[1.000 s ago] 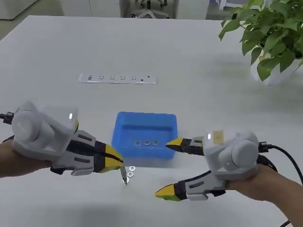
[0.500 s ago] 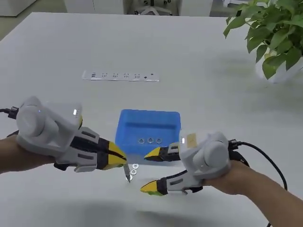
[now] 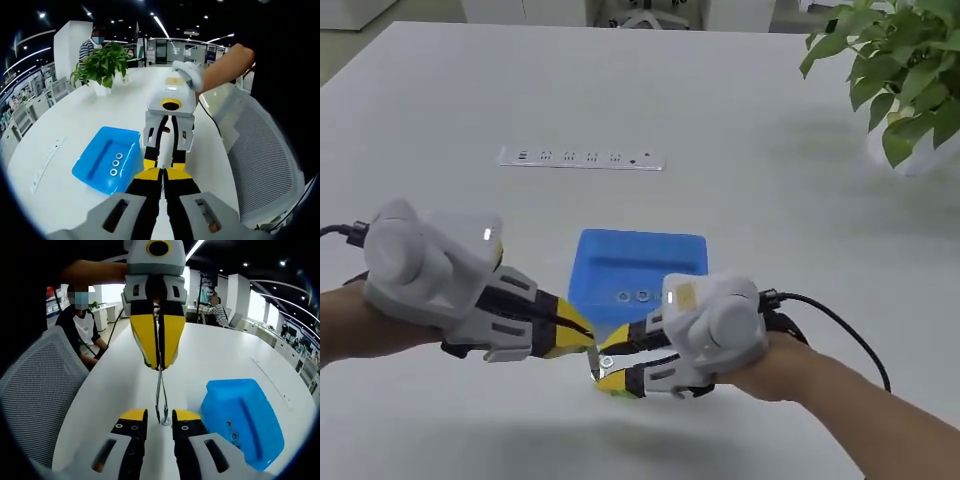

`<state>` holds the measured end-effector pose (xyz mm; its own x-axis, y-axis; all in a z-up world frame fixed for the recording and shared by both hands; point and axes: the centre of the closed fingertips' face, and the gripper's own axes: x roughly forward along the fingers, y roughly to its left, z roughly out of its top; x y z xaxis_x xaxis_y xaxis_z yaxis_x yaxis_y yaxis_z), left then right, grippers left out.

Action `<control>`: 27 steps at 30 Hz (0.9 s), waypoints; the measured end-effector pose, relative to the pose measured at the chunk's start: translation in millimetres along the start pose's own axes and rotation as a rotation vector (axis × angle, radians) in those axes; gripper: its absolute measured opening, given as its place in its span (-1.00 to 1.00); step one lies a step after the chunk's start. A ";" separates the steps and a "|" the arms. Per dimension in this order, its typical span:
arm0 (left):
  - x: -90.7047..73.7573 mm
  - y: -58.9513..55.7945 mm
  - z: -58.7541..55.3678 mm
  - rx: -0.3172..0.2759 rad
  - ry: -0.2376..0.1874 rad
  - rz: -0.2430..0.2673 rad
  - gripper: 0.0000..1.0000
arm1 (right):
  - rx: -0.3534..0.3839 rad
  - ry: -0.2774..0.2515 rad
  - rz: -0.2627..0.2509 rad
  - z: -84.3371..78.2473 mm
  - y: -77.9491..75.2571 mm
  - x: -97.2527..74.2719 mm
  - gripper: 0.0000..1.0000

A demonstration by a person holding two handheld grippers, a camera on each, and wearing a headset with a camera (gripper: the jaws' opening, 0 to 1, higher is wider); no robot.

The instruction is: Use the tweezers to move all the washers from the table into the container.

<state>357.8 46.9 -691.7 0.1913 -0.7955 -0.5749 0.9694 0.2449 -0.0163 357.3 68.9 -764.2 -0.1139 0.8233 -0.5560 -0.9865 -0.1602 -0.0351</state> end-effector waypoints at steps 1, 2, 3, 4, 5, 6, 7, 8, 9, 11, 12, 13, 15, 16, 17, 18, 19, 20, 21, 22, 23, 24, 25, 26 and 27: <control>0.1 -0.1 0.0 -0.001 -0.001 -0.001 -0.90 | -0.004 0.004 0.000 -0.2 -0.3 1.8 -0.61; 0.2 -0.2 0.1 -0.002 -0.001 -0.002 -0.90 | -0.003 0.007 0.004 -0.6 -0.4 3.5 -0.62; 0.4 -0.4 0.2 -0.001 -0.001 -0.004 -0.90 | -0.007 0.014 0.015 -1.9 1.1 5.4 -0.63; 0.5 -0.4 0.3 -0.001 -0.001 -0.004 -0.90 | -0.011 0.023 0.021 -3.5 1.9 6.4 -0.64; 0.6 -0.4 0.4 -0.002 -0.001 -0.005 -0.90 | -0.012 0.026 0.024 -4.1 2.3 7.2 -0.66; 0.7 -0.5 0.4 -0.002 -0.002 -0.005 -0.90 | -0.013 0.026 0.026 -4.4 2.4 7.6 -0.66; 0.8 -0.5 0.5 -0.002 -0.002 -0.006 -0.90 | -0.012 0.025 0.025 -4.5 2.1 7.7 -0.67; 1.0 -0.6 0.5 -0.003 -0.002 -0.007 -0.90 | -0.009 0.024 0.023 -4.3 1.8 7.7 -0.69; 1.1 -0.7 0.5 -0.004 -0.002 -0.007 -0.89 | -0.007 0.023 0.020 -4.4 0.6 7.9 -0.70; 1.3 -0.8 0.6 -0.004 -0.003 -0.008 -0.89 | -0.007 0.025 0.018 -5.0 0.1 8.3 -0.73; 1.4 -0.7 0.6 -0.004 -0.003 -0.008 -0.89 | -0.009 0.027 0.016 -5.3 -0.1 8.4 -0.74; 1.5 -0.9 0.7 -0.004 -0.003 -0.008 -0.89 | -0.010 0.029 0.015 -5.4 -0.4 8.3 -0.76; 1.8 -1.0 0.9 -0.003 -0.003 -0.009 -0.89 | -0.014 0.034 0.015 -5.5 -0.5 8.5 -0.78; 1.8 -1.0 0.9 -0.004 -0.003 -0.009 -0.89 | -0.016 0.036 0.016 -5.7 -0.3 8.6 -0.78; 1.9 -1.1 0.9 -0.004 -0.003 -0.009 -0.89 | -0.018 0.037 0.016 -5.8 -0.6 8.7 -0.78; 1.9 -1.1 0.9 -0.004 -0.003 -0.009 -0.89 | -0.019 0.039 0.017 -6.0 -0.7 8.7 -0.78; 1.9 -1.0 0.9 -0.004 -0.003 -0.009 -0.89 | -0.019 0.040 0.017 -6.1 -0.8 8.6 -0.78; 2.0 -1.0 0.8 -0.004 -0.003 -0.009 -0.89 | -0.022 0.041 0.017 -6.3 -0.7 8.6 -0.79; 2.1 -1.1 0.9 -0.004 -0.003 -0.009 -0.89 | -0.020 0.041 0.017 -6.4 -0.8 8.6 -0.79; 2.2 -1.0 0.9 -0.002 -0.002 -0.008 -0.89 | -0.020 0.041 0.017 -6.5 -0.9 8.6 -0.79; 2.3 -0.9 0.9 -0.002 -0.002 -0.006 -0.89 | -0.021 0.042 0.017 -6.5 -1.0 8.6 -0.79; 2.4 -0.7 1.0 -0.001 -0.003 -0.004 -0.89 | -0.021 0.042 0.017 -6.6 -1.1 8.6 -0.80; 2.6 -0.9 1.0 -0.001 -0.003 -0.004 -0.89 | -0.022 0.043 0.017 -6.6 -1.1 8.5 -0.80; 2.8 -0.9 1.0 -0.001 -0.003 -0.004 -0.89 | -0.020 0.043 0.017 -6.6 -1.0 8.5 -0.80; 2.9 -0.7 1.0 -0.001 -0.003 -0.003 -0.89 | -0.022 0.043 0.017 -6.7 -1.2 8.4 -0.80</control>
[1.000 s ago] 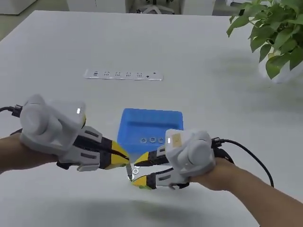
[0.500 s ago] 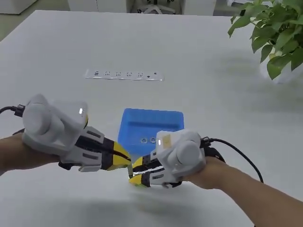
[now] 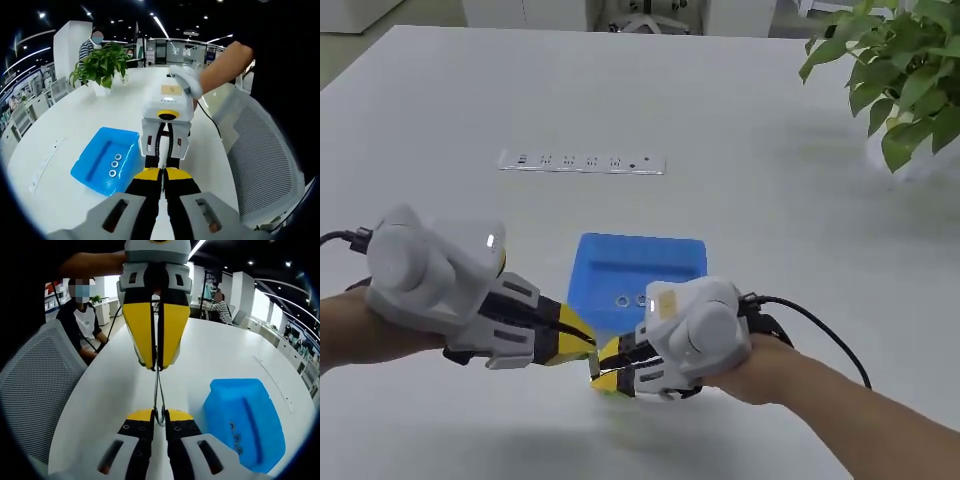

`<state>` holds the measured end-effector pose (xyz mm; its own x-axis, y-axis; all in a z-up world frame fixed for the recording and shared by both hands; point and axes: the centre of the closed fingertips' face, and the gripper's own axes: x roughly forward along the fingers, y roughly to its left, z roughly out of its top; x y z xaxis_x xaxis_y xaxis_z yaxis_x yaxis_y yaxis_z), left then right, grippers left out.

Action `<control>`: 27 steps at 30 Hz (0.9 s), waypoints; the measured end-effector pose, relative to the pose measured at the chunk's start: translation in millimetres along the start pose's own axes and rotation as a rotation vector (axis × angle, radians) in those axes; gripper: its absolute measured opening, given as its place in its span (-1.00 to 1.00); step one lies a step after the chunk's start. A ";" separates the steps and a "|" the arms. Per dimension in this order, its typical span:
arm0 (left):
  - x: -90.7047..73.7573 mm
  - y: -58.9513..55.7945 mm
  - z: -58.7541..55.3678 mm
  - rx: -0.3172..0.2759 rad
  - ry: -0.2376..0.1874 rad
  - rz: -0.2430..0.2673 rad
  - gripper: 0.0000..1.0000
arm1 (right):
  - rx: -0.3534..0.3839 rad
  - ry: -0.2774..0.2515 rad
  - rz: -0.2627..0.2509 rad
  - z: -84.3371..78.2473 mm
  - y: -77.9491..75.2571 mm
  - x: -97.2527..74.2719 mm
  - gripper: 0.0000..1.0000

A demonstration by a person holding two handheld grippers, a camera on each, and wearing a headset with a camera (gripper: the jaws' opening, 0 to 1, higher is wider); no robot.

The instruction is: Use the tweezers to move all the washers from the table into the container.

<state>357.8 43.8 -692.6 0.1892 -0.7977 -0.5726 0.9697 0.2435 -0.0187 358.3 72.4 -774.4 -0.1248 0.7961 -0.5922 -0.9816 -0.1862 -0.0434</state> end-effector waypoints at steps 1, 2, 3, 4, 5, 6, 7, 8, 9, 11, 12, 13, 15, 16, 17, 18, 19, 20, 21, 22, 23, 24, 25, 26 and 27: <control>0.1 0.1 0.0 0.000 0.000 0.001 -0.88 | 0.001 0.000 0.000 0.0 0.0 0.0 -0.80; 0.3 -0.2 -0.2 -0.001 0.002 0.000 -0.88 | 0.002 0.001 0.000 -0.1 0.1 0.0 -0.80; 0.6 -0.1 -0.5 0.003 0.004 0.003 -0.88 | -0.001 0.001 0.000 -0.1 0.1 -0.1 -0.80; 0.8 -0.1 -0.8 0.004 0.005 0.004 -0.87 | -0.001 0.003 0.000 -0.1 0.1 -0.1 -0.81; 0.9 -0.5 -1.3 0.002 0.007 0.003 -0.85 | -0.001 0.004 0.000 -0.1 0.1 -0.2 -0.81; 1.2 -1.0 -1.6 0.001 0.007 0.002 -0.81 | -0.002 0.006 0.000 -0.3 -0.1 -0.3 -0.81; 1.3 -0.8 -1.7 0.002 0.006 0.004 -0.78 | -0.004 0.007 0.001 -0.3 0.0 -0.3 -0.81; 1.1 -0.4 -1.3 0.004 0.002 0.010 -0.75 | -0.004 0.009 0.004 -0.5 0.5 -0.3 -0.81; 0.9 -0.2 -0.9 0.003 -0.003 0.013 -0.70 | -0.006 0.010 0.005 -0.6 0.6 -0.4 -0.81; -0.2 0.7 -0.3 -0.003 -0.012 0.022 -0.64 | -0.007 0.012 0.004 -0.3 0.7 -0.8 -0.81; -0.7 1.3 -0.7 -0.004 -0.013 0.027 -0.60 | -0.006 0.012 0.004 -0.3 0.8 -0.9 -0.81; -1.6 1.7 -1.8 -0.005 -0.013 0.031 -0.57 | -0.007 0.013 0.005 -0.3 1.1 -1.0 -0.81; -3.5 2.5 -4.3 -0.013 -0.012 0.041 -0.50 | -0.009 0.014 0.006 -0.4 1.2 -1.0 -0.81; -4.3 2.5 -5.2 -0.015 -0.013 0.045 -0.48 | -0.008 0.012 0.006 0.1 1.2 -1.2 -0.81; -5.0 2.6 -6.0 -0.019 -0.013 0.049 -0.45 | -0.006 0.012 0.005 0.9 1.1 -1.6 -0.81; -6.1 2.6 -7.0 -0.023 -0.015 0.056 -0.41 | -0.006 0.011 0.005 1.5 1.2 -1.8 -0.80; -7.0 2.9 -8.2 -0.030 -0.017 0.063 -0.39 | -0.006 0.008 0.004 2.6 1.1 -2.2 -0.80; -7.5 3.3 -9.5 -0.038 -0.016 0.070 -0.36 | -0.008 0.008 0.004 3.1 1.1 -2.5 -0.80; -8.0 3.4 -10.7 -0.043 -0.016 0.075 -0.30 | -0.007 0.008 0.004 3.4 1.1 -2.8 -0.80; -8.6 3.5 -12.8 -0.053 -0.015 0.083 -0.24 | -0.003 0.008 0.006 4.4 1.6 -3.7 -0.80; -8.9 3.7 -14.5 -0.059 -0.012 0.091 -0.18 | -0.005 0.007 0.006 5.0 1.7 -4.5 -0.80; -10.0 3.2 -15.5 -0.052 -0.016 0.099 -0.15 | -0.007 0.006 0.005 6.3 1.5 -6.1 -0.80; -10.8 3.1 -15.8 -0.057 -0.020 0.103 -0.14 | -0.008 0.005 0.005 7.6 1.3 -7.4 -0.80; -11.5 2.8 -16.2 -0.070 -0.025 0.106 -0.12 | -0.010 0.002 0.005 9.1 1.3 -8.6 -0.80; -12.3 2.5 -17.7 -0.074 -0.027 0.111 -0.07 | -0.010 0.000 0.004 10.4 0.9 -9.8 -0.80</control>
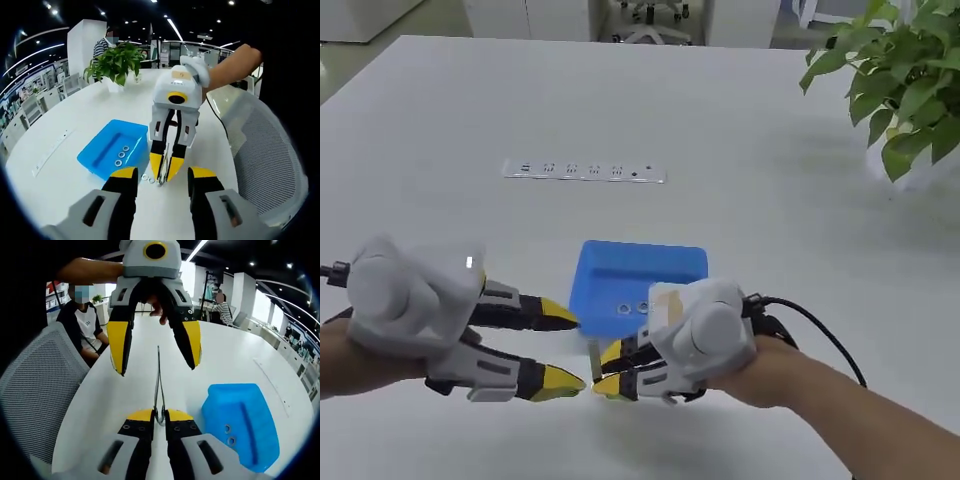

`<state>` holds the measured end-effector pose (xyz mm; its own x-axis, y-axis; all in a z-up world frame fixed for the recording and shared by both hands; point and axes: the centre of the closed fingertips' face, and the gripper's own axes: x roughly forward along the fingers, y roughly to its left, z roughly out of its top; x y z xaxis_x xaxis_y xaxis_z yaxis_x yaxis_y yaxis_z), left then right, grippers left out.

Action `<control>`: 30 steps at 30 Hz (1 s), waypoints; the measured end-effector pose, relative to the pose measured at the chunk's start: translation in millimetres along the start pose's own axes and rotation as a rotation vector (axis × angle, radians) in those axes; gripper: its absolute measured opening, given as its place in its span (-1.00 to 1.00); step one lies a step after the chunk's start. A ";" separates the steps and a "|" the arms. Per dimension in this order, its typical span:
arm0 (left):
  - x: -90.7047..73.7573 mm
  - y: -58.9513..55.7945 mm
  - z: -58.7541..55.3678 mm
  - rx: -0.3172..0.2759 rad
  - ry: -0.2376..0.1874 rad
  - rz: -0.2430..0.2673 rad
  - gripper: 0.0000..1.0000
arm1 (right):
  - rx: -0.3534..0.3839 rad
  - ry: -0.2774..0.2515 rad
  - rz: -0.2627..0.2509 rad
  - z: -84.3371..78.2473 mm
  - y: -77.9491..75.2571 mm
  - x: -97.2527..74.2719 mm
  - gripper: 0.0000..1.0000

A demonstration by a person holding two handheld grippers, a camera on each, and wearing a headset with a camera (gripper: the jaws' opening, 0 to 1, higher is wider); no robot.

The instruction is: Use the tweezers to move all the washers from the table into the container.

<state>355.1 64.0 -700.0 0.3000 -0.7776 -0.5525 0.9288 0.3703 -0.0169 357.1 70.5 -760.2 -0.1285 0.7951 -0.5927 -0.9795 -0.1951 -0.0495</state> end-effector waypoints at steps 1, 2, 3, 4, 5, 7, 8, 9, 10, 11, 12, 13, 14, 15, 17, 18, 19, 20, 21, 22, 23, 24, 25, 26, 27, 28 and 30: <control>-0.3 0.3 -1.4 -0.003 0.001 0.007 -0.02 | -0.002 -0.002 -0.002 2.1 -0.6 -1.8 -0.80; -0.6 0.7 -3.0 -0.009 0.003 0.012 0.04 | -0.002 -0.004 -0.003 3.5 -1.2 -3.0 -0.80; -1.0 1.1 -4.9 -0.014 0.007 0.017 0.11 | -0.002 -0.006 -0.004 4.7 -1.7 -4.0 -0.80; -1.8 1.4 -6.9 -0.016 0.007 0.023 0.13 | -0.005 -0.009 -0.005 6.6 -2.2 -5.8 -0.80; -2.6 1.7 -7.9 -0.019 0.007 0.027 0.14 | -0.007 -0.010 -0.005 8.0 -2.8 -7.6 -0.80; -4.0 2.7 -9.4 -0.036 0.001 0.039 0.22 | -0.007 -0.013 -0.007 9.6 -3.9 -10.2 -0.80; -4.4 3.8 -9.9 -0.041 0.001 0.047 0.27 | -0.006 -0.017 -0.010 11.0 -5.0 -12.0 -0.80; -4.8 4.7 -10.0 -0.045 -0.001 0.054 0.34 | -0.005 -0.019 -0.011 12.1 -5.6 -13.3 -0.80; -5.4 5.9 -10.1 -0.044 -0.002 0.063 0.38 | -0.006 -0.021 -0.013 13.6 -6.3 -14.9 -0.80; -6.0 6.2 -10.0 -0.044 -0.004 0.066 0.42 | -0.010 -0.021 -0.015 14.6 -7.0 -16.2 -0.80; -6.5 6.6 -9.4 -0.048 -0.009 0.070 0.44 | -0.010 -0.022 -0.016 16.5 -7.8 -18.2 -0.80; -7.1 7.0 -8.2 -0.052 -0.017 0.074 0.48 | -0.012 -0.024 -0.018 18.1 -8.4 -19.7 -0.80; -7.4 7.7 -7.4 -0.057 -0.022 0.079 0.54 | -0.015 -0.026 -0.020 19.6 -9.3 -21.2 -0.80; -7.6 8.3 -6.9 -0.064 -0.027 0.084 0.59 | -0.017 -0.028 -0.023 21.7 -10.7 -23.3 -0.80; -7.8 9.5 -7.6 -0.069 -0.026 0.095 0.69 | -0.020 -0.032 -0.025 25.0 -12.7 -26.5 -0.80; -7.8 9.5 -7.7 -0.069 -0.027 0.096 0.73 | -0.024 -0.033 -0.029 27.2 -14.3 -28.9 -0.80; -7.9 9.2 -7.5 -0.071 -0.029 0.098 0.74 | -0.025 -0.034 -0.031 28.7 -15.3 -30.7 -0.80; -8.0 8.6 -7.3 -0.076 -0.031 0.097 0.76 | -0.029 -0.039 -0.032 31.1 -16.7 -33.1 -0.80; -8.2 8.0 -7.0 -0.081 -0.033 0.096 0.77 | -0.030 -0.040 -0.034 32.4 -17.8 -34.6 -0.80; -8.3 7.8 -6.7 -0.086 -0.037 0.098 0.80 | -0.032 -0.038 -0.035 33.5 -19.6 -36.5 -0.80; -8.4 8.2 -6.7 -0.089 -0.038 0.103 0.86 | -0.036 -0.035 -0.036 34.1 -20.8 -37.9 -0.80; -8.7 9.1 -7.2 -0.090 -0.037 0.111 0.89 | -0.039 -0.035 -0.036 35.0 -21.8 -39.3 -0.80; -8.9 9.2 -7.3 -0.091 -0.037 0.113 0.91 | -0.040 -0.035 -0.036 36.9 -23.2 -41.4 -0.80; -9.1 9.1 -7.3 -0.096 -0.039 0.114 0.92 | -0.041 -0.036 -0.036 37.9 -24.4 -42.7 -0.80; -9.4 9.0 -7.2 -0.100 -0.041 0.116 0.93 | -0.044 -0.035 -0.037 38.9 -26.4 -44.0 -0.80; -9.8 9.3 -7.1 -0.104 -0.043 0.119 0.97 | -0.046 -0.034 -0.037 39.4 -27.7 -45.0 -0.80; -10.7 10.3 -7.5 -0.106 -0.044 0.127 0.98 | -0.049 -0.034 -0.038 41.1 -30.7 -47.4 -0.80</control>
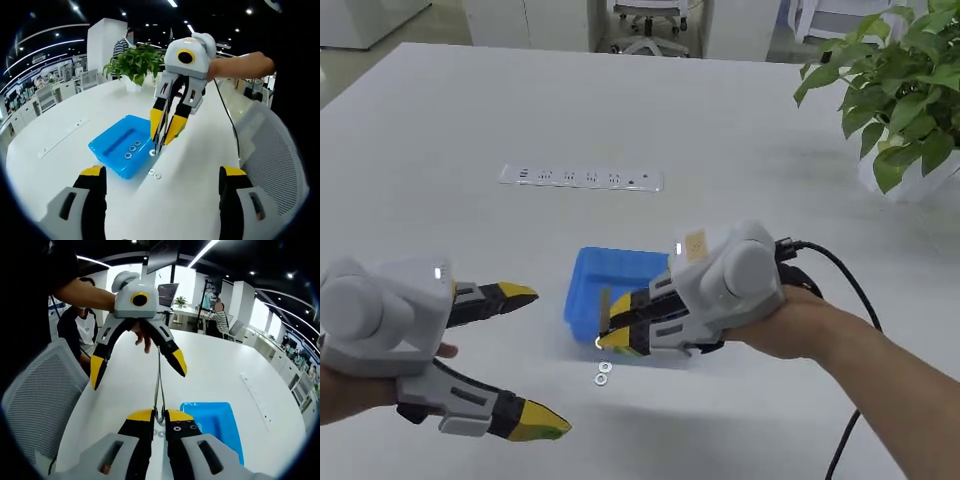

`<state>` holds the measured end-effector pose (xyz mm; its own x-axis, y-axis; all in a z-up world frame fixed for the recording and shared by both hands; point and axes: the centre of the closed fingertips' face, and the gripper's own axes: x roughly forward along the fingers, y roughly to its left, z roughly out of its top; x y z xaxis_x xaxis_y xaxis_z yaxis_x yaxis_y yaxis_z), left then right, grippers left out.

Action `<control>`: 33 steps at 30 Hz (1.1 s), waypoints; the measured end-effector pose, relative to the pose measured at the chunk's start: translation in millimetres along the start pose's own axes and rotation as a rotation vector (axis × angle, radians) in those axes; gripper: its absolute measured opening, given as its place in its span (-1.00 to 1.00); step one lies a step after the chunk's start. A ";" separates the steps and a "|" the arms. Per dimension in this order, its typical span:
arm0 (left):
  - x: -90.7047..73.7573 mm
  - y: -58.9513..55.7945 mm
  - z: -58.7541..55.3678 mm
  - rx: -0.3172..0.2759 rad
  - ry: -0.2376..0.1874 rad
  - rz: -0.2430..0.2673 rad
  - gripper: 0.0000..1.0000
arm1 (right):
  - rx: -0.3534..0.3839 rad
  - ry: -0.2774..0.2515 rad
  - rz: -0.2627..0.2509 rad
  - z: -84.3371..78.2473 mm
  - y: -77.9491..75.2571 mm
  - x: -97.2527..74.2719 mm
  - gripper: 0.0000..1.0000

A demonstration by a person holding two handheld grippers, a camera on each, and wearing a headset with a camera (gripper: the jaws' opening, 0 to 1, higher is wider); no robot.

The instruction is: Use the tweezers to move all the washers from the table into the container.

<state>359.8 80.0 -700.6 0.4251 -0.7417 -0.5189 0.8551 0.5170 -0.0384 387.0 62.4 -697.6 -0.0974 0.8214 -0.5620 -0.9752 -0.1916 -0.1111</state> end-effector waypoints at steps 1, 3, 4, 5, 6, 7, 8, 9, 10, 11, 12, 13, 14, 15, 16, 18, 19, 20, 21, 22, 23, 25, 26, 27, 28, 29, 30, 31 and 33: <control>-0.5 0.4 0.0 -0.001 0.000 0.003 0.98 | 0.000 0.000 -0.001 0.6 -1.3 -0.8 -0.80; -1.9 1.6 0.9 -0.009 -0.007 0.008 0.98 | -0.001 0.000 -0.002 1.4 -4.3 -2.0 -0.80; -2.7 2.4 1.6 -0.011 -0.010 0.011 0.98 | -0.002 0.002 -0.002 1.5 -6.0 -2.7 -0.80; -3.1 2.9 2.0 -0.013 -0.012 0.013 0.98 | -0.003 0.002 -0.002 1.6 -7.2 -3.1 -0.80; -3.6 3.5 2.4 -0.016 -0.014 0.015 0.98 | -0.005 0.002 -0.004 1.8 -9.3 -3.7 -0.80; -3.8 4.0 2.8 -0.017 -0.016 0.016 0.98 | -0.005 0.001 -0.004 1.8 -10.8 -4.0 -0.80; -4.2 4.7 3.1 -0.019 -0.018 0.019 0.98 | -0.006 0.001 -0.005 1.4 -12.8 -4.1 -0.80; -4.7 6.0 3.3 -0.021 -0.019 0.023 0.98 | -0.007 0.002 -0.008 0.7 -16.0 -4.2 -0.80; -5.0 6.7 3.3 -0.024 -0.020 0.025 0.98 | -0.008 0.002 -0.008 0.3 -17.7 -4.3 -0.80; -5.5 7.5 3.4 -0.029 -0.021 0.026 0.98 | -0.007 0.001 -0.009 -0.3 -20.6 -4.3 -0.80; -5.8 7.9 3.6 -0.030 -0.021 0.027 0.98 | -0.006 0.002 -0.010 -1.0 -22.7 -4.2 -0.80; -6.4 9.0 3.8 -0.033 -0.023 0.031 0.98 | -0.008 0.003 -0.012 -2.0 -25.7 -4.2 -0.80; -7.0 9.8 4.1 -0.034 -0.025 0.034 0.98 | -0.008 0.002 -0.013 -2.5 -27.8 -4.2 -0.80; -7.8 11.1 4.5 -0.038 -0.029 0.038 0.98 | -0.006 -0.002 -0.016 -3.3 -30.8 -4.1 -0.80; -8.3 11.8 4.6 -0.040 -0.030 0.041 0.98 | -0.005 -0.003 -0.017 -3.5 -31.8 -3.9 -0.80; -9.2 13.4 4.6 -0.043 -0.032 0.046 0.98 | 0.001 -0.006 -0.018 -4.9 -35.7 -2.4 -0.80; -10.2 14.7 5.2 -0.044 -0.036 0.050 0.98 | 0.000 -0.002 -0.016 -6.4 -37.6 -0.8 -0.80; -10.7 15.5 5.4 -0.047 -0.037 0.051 0.98 | -0.001 -0.002 -0.015 -7.5 -39.3 0.5 -0.80; -11.4 16.7 6.2 -0.051 -0.041 0.055 0.98 | 0.003 -0.002 -0.012 -9.0 -41.5 2.3 -0.80; -11.9 17.6 6.8 -0.054 -0.045 0.057 0.98 | 0.003 -0.002 -0.012 -9.8 -42.7 3.4 -0.80; -12.2 18.3 7.2 -0.057 -0.046 0.059 0.98 | 0.001 0.001 -0.011 -11.3 -44.5 5.2 -0.80; -12.9 19.5 8.0 -0.062 -0.051 0.061 0.98 | 0.006 0.001 -0.009 -13.2 -46.7 7.6 -0.80; -13.2 20.3 8.4 -0.065 -0.053 0.062 0.98 | 0.007 0.003 -0.008 -15.4 -48.6 9.6 -0.80; -13.4 20.7 8.5 -0.065 -0.055 0.062 0.98 | 0.007 0.004 -0.009 -16.9 -50.1 10.8 -0.80; -13.6 21.6 8.8 -0.065 -0.057 0.063 0.98 | 0.014 0.005 -0.009 -18.8 -51.8 12.3 -0.80; -13.7 22.3 8.7 -0.067 -0.057 0.063 0.98 | 0.013 0.004 -0.010 -19.8 -53.0 13.1 -0.80; -13.7 23.0 8.5 -0.070 -0.057 0.064 0.98 | 0.018 0.003 -0.011 -21.7 -55.3 14.5 -0.80; -13.8 23.9 8.6 -0.071 -0.057 0.064 0.98 | 0.020 0.004 -0.010 -23.2 -56.4 15.6 -0.80; -13.7 25.3 8.8 -0.074 -0.057 0.064 0.98 | 0.021 0.005 -0.009 -27.0 -59.6 18.5 -0.80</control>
<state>378.2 99.4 -686.9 0.4965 -0.7281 -0.4727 0.8023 0.5928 -0.0704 448.6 74.5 -723.5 -0.0873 0.8205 -0.5650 -0.9800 -0.1726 -0.0992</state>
